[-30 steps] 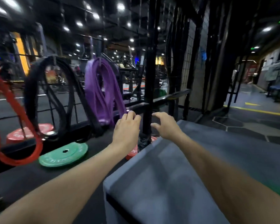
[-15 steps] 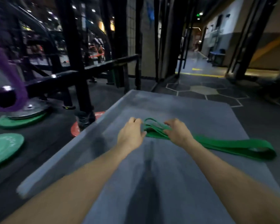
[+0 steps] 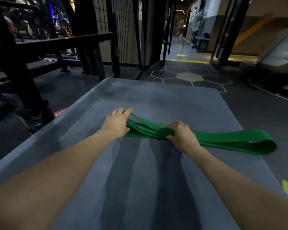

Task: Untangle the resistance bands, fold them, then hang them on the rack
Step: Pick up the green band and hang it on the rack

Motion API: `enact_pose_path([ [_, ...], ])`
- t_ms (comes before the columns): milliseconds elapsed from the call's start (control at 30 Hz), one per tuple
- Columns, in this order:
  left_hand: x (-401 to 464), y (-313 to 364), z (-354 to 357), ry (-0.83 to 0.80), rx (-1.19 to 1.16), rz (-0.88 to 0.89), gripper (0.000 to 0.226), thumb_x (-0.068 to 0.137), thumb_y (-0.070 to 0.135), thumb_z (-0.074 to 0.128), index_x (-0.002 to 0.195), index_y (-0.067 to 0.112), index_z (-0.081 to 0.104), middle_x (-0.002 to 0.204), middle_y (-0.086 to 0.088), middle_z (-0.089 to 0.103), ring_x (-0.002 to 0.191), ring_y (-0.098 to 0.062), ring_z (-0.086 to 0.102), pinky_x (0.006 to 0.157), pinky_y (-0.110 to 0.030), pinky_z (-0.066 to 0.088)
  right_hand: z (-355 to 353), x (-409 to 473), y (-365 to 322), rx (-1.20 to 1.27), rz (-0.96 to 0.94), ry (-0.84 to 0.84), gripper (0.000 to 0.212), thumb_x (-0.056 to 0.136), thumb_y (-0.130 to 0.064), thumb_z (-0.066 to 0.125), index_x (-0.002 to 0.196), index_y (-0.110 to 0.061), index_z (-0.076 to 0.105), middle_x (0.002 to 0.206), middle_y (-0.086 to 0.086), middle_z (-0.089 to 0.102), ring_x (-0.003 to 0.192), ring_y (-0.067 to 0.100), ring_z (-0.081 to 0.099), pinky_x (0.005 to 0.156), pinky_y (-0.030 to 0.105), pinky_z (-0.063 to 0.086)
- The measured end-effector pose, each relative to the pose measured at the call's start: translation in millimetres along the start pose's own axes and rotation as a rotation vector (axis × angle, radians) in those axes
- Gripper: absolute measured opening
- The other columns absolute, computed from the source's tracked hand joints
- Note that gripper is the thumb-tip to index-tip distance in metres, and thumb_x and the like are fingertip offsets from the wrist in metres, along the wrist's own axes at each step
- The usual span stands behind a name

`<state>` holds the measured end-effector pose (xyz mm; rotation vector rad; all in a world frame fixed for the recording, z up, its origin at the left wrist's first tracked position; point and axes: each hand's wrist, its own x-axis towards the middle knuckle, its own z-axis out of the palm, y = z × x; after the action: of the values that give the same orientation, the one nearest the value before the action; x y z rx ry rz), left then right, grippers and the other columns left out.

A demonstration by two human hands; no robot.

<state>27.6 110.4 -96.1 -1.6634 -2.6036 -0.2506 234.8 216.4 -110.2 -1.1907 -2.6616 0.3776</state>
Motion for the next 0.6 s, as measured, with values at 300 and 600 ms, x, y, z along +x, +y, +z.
enact_pose_path([
  [300,-25,-21,13,0.174,-0.039,0.163,0.046,0.075,0.022,0.073,0.118,0.013,0.06,0.112,-0.007,0.048,0.106,-0.025,0.043,0.089,-0.042,0.044,6,-16,7,-0.109,-0.058,0.088,0.039,0.088,-0.013,0.057,0.127,-0.018,0.054,0.124,0.005,0.05,0.118,0.028,0.044,0.088,0.04,0.046],
  [600,-17,-23,24,0.227,-0.285,0.045,0.029,0.093,0.026,0.054,0.093,0.001,0.07,0.095,-0.01,0.051,0.097,-0.03,0.048,0.085,-0.034,0.039,8,-23,8,-0.151,-0.037,0.128,0.036,0.089,-0.014,0.055,0.123,-0.025,0.057,0.117,-0.001,0.052,0.115,0.022,0.046,0.077,0.037,0.05],
])
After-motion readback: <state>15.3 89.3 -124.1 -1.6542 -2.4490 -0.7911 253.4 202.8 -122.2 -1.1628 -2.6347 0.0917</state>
